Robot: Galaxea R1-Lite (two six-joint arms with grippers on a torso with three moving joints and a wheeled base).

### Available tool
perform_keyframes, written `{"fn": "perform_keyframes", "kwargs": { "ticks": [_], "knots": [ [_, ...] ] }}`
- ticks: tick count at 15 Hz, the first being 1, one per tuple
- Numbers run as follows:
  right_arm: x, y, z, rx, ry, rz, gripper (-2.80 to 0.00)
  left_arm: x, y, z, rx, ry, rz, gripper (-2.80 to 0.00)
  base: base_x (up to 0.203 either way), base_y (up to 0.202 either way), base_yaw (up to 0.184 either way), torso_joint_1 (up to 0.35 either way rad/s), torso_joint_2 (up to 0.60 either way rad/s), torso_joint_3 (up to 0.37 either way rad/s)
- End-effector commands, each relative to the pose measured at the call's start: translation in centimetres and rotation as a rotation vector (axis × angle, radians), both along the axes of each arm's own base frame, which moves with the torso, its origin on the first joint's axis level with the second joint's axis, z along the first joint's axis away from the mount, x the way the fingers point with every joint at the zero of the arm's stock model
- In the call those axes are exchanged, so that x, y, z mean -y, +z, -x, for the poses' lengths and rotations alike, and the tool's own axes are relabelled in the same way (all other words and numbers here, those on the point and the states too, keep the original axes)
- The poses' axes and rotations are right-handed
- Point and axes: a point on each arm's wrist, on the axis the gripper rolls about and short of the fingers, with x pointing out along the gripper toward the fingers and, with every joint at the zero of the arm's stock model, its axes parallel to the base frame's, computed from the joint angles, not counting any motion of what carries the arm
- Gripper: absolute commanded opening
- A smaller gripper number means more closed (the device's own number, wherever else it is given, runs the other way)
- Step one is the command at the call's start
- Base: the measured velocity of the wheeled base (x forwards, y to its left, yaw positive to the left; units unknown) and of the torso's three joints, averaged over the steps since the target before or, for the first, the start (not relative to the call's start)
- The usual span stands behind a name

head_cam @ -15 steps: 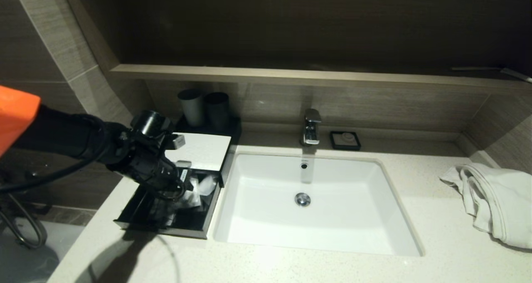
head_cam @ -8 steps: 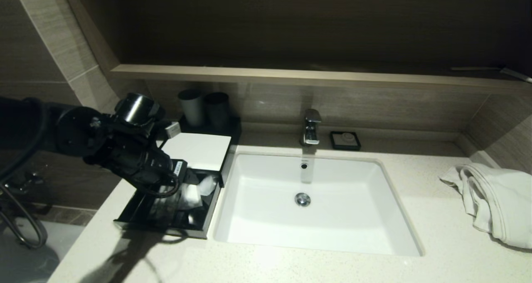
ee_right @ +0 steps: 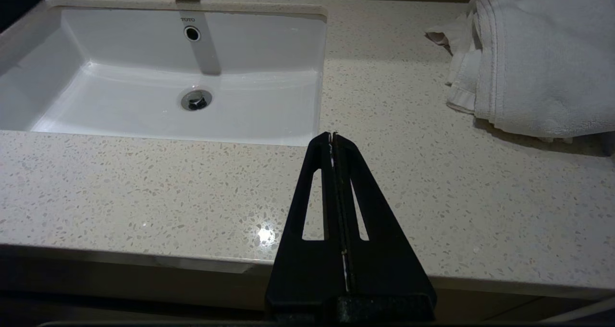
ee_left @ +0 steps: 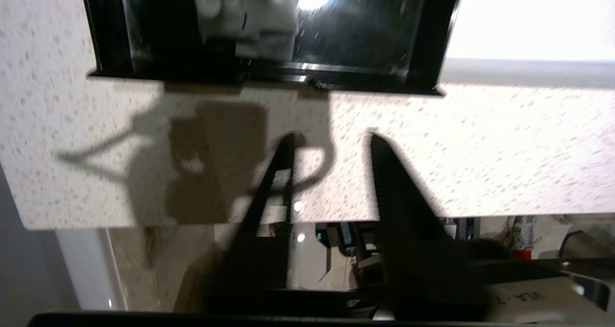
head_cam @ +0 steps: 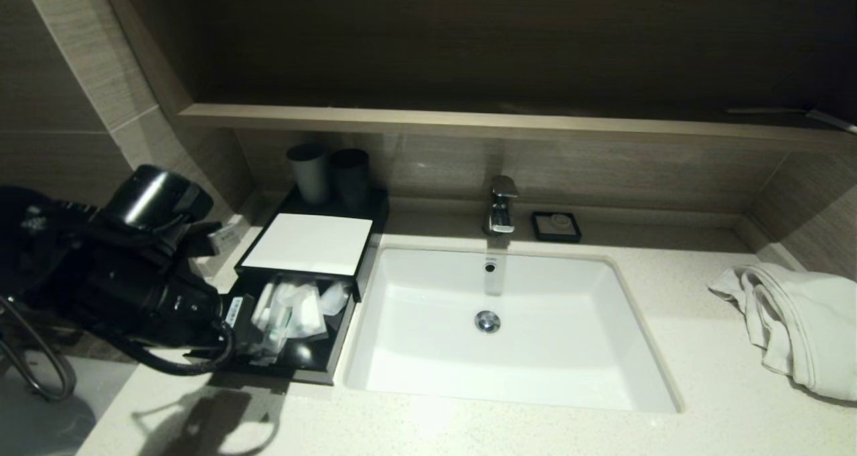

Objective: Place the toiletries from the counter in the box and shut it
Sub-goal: Close the drawer

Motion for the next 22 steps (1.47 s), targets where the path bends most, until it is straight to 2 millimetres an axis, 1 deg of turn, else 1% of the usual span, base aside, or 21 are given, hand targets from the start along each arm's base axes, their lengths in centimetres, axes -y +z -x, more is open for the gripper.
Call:
{"fn": "perform_keyframes", "kwargs": {
  "ticks": [1,3,6,10,12,15,18,22],
  "knots": [
    [0.0,0.0,0.0,0.0,0.0,-0.001,-2.8,-0.3,-1.3,1.3,-0.049,0.004,-0.019,-2.8,0.0,0.0,0.0,0.0,0.0,0.0],
    [0.0,0.0,0.0,0.0,0.0,-0.001,-2.8,-0.4,-2.2,1.8,-0.086,0.008,-0.028,-2.8,0.0,0.0,0.0,0.0,0.0,0.0],
    [0.0,0.0,0.0,0.0,0.0,-0.001,-2.8,-0.5,-3.4,1.8,-0.113,0.01,-0.036,-2.8,0.0,0.0,0.0,0.0,0.0,0.0],
    [0.0,0.0,0.0,0.0,0.0,-0.001,-2.8,-0.2,-6.4,0.7,-0.134,0.05,-0.026,-2.8,0.0,0.0,0.0,0.0,0.0,0.0],
    [0.0,0.0,0.0,0.0,0.0,-0.001,-2.8,-0.1,-7.4,0.3,-0.122,0.067,-0.044,-2.8,0.0,0.0,0.0,0.0,0.0,0.0],
    [0.0,0.0,0.0,0.0,0.0,0.001,-2.8,-0.1,-7.6,0.0,-0.123,0.072,-0.045,-2.8,0.0,0.0,0.0,0.0,0.0,0.0],
    [0.0,0.0,0.0,0.0,0.0,-0.001,-2.8,0.1,-8.4,-0.7,-0.128,0.072,-0.051,-2.8,0.0,0.0,0.0,0.0,0.0,0.0],
    [0.0,0.0,0.0,0.0,0.0,-0.001,-2.8,0.2,-8.8,-1.4,-0.106,0.081,-0.041,-2.8,0.0,0.0,0.0,0.0,0.0,0.0]
  ]
}}
